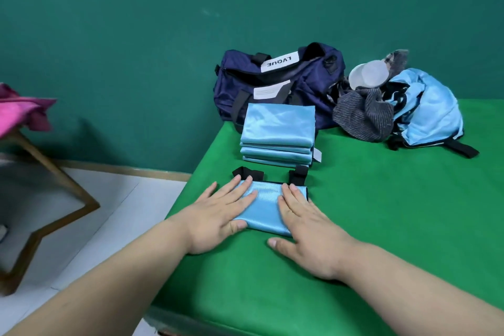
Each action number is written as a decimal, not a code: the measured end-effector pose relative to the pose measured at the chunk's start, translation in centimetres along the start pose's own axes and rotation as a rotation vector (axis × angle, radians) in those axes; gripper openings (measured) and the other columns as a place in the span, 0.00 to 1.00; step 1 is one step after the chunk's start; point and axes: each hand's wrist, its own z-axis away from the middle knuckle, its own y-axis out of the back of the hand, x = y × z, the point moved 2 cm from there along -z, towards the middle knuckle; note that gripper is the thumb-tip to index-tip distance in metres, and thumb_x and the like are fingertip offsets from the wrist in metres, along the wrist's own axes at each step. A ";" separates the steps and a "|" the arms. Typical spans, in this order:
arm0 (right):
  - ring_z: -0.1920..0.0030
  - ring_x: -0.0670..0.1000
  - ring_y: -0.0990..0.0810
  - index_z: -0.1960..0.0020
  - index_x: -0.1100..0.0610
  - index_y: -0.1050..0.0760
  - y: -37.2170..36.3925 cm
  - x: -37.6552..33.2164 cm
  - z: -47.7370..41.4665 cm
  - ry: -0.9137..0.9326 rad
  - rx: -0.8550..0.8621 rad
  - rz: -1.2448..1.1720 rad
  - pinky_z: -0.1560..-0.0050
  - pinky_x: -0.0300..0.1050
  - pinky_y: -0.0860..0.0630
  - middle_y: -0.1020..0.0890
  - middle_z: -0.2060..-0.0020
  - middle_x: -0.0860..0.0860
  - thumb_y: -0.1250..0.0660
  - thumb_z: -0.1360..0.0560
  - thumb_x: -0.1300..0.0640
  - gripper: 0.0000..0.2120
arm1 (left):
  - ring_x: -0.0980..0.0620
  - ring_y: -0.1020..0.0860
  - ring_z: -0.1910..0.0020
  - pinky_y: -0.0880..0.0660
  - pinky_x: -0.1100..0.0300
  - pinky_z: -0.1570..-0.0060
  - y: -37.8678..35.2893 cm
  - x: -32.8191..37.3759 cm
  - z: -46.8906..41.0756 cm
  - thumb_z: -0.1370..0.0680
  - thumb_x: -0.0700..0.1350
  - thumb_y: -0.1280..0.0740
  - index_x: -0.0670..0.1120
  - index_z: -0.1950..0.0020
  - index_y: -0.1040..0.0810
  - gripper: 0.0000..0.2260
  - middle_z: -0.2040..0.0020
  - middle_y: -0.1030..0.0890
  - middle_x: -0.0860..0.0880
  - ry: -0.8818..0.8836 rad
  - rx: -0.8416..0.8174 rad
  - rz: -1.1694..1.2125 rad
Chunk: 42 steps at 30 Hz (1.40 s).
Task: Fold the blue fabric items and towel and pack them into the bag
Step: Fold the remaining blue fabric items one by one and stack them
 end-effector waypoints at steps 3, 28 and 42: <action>0.24 0.48 0.72 0.19 0.58 0.64 0.1 0.4 -1.8 0.004 0.009 0.004 0.24 0.43 0.66 0.69 0.22 0.51 0.66 0.39 0.24 0.57 | 0.60 0.73 0.26 0.65 0.49 0.23 -0.2 -1.4 -0.8 0.22 0.65 0.61 0.59 0.21 0.64 0.31 0.24 0.71 0.60 0.002 0.014 0.006; 0.24 0.39 0.67 0.19 0.53 0.58 -1.8 5.8 8.0 -0.111 0.317 -0.397 0.22 0.41 0.60 0.63 0.22 0.43 0.36 0.20 0.43 0.41 | 0.52 0.77 0.27 0.66 0.43 0.24 -1.7 11.2 5.1 0.28 0.72 0.67 0.54 0.23 0.73 0.39 0.25 0.78 0.49 0.297 0.218 0.071; 0.21 0.43 0.59 0.19 0.54 0.48 2.0 19.1 14.7 -0.351 0.432 -0.403 0.23 0.40 0.58 0.51 0.19 0.47 0.32 0.22 0.49 0.38 | 0.51 0.75 0.26 0.64 0.42 0.24 1.0 23.2 -8.8 0.26 0.72 0.63 0.54 0.20 0.64 0.39 0.23 0.74 0.48 0.089 0.204 0.100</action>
